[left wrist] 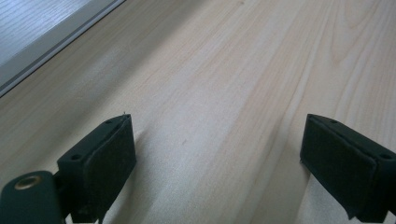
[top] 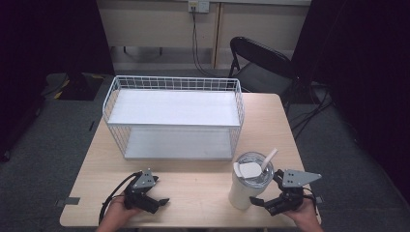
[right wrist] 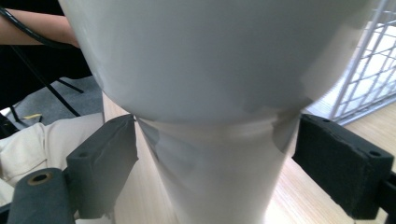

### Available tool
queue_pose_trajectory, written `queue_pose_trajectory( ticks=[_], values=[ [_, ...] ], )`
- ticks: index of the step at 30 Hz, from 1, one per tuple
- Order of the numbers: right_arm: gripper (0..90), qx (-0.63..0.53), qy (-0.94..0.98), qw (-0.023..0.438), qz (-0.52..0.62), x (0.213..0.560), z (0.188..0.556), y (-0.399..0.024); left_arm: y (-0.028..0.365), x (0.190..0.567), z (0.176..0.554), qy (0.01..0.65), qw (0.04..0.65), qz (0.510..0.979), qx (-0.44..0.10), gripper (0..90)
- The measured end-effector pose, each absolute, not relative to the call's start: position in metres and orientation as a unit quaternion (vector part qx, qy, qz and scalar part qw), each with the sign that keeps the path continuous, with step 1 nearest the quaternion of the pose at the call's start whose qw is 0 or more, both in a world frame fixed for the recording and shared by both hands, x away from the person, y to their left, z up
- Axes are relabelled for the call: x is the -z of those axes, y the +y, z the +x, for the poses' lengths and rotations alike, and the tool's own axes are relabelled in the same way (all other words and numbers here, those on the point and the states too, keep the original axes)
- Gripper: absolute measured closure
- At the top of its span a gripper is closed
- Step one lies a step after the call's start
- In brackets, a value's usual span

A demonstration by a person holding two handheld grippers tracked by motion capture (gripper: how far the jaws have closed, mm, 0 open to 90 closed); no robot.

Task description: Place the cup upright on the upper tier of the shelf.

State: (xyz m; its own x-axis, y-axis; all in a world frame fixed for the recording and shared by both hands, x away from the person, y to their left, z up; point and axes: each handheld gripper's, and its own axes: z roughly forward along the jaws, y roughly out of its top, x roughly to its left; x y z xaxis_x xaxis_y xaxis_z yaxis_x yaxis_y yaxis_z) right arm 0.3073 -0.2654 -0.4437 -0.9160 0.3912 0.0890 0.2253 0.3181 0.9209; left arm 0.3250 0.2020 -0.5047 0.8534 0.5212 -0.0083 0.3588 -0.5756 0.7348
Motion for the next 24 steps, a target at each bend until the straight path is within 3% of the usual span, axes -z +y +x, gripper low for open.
queue_pose_trajectory(
  ticks=[24],
  values=[
    [7.8,-0.583,0.782,0.099,0.197,0.452,0.308,-0.251,0.202,0.505,0.325,0.251,0.388,0.881,-0.104,9.7]
  ],
)
